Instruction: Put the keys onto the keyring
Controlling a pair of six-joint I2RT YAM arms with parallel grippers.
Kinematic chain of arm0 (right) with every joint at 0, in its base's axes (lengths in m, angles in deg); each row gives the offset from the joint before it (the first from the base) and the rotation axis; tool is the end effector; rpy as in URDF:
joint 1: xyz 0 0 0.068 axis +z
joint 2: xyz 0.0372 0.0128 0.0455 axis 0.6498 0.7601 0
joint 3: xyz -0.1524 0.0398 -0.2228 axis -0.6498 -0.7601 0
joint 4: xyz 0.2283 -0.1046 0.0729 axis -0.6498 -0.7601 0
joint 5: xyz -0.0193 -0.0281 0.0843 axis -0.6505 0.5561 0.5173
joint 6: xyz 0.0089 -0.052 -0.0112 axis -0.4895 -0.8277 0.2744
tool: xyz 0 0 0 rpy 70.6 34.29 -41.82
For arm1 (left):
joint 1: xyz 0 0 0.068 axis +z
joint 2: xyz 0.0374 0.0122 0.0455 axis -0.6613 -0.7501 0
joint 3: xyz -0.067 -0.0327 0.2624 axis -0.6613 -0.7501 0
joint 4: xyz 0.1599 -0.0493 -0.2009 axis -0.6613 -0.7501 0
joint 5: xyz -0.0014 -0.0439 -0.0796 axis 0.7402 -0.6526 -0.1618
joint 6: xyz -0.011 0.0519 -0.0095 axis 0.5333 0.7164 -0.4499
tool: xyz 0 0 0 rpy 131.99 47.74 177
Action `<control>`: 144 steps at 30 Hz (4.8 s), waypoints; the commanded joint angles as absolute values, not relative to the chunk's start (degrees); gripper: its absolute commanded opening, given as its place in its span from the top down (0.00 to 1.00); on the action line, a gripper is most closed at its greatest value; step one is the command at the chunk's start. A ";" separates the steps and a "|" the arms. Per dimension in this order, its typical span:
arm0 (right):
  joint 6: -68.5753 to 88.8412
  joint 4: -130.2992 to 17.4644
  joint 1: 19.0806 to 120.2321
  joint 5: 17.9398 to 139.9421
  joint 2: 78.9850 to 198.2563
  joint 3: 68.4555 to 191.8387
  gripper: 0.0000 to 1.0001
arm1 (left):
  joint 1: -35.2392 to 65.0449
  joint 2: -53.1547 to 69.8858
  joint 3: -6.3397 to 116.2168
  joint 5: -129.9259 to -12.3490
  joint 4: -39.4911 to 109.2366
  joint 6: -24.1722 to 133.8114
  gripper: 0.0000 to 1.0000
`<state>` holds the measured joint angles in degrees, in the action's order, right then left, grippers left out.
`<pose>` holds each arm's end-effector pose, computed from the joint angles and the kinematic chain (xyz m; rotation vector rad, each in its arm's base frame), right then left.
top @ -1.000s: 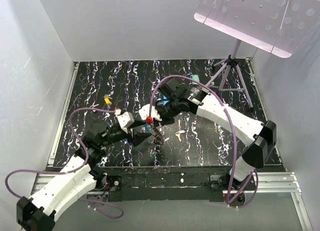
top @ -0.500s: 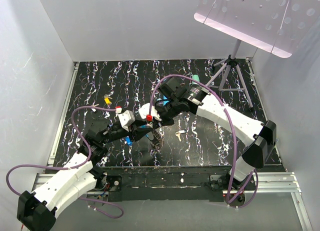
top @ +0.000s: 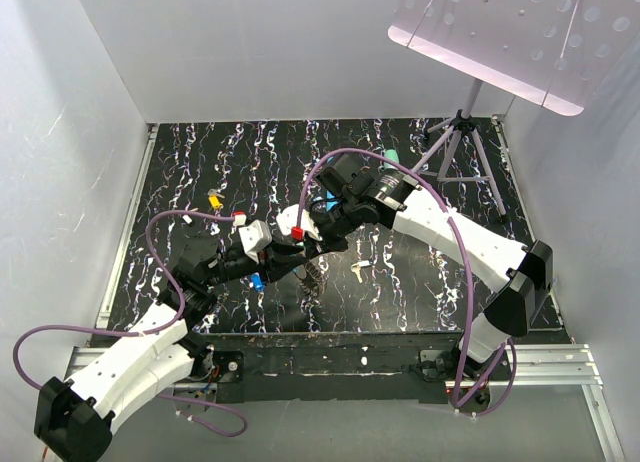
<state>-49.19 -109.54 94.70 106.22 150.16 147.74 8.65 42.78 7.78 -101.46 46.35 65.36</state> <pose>0.1815 0.2863 0.3574 -2.0798 1.2334 0.7680 0.1347 -0.1132 0.2726 0.9589 1.3998 -0.9871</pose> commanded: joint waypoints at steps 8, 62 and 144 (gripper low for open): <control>-47.57 -107.06 94.76 109.00 149.21 149.43 0.99 | 8.53 41.67 8.78 -103.22 43.05 68.33 0.93; -31.31 -101.17 85.44 135.55 150.88 148.91 0.65 | 8.44 47.30 -7.91 -95.05 89.02 42.93 1.00; -42.21 -143.98 90.36 115.95 167.58 175.80 0.99 | 8.44 45.54 10.02 -96.36 42.52 50.32 0.49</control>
<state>-40.95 -132.31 89.81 113.87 167.43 172.92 8.61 46.87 11.13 -93.97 37.79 52.09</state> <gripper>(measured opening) 0.022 0.528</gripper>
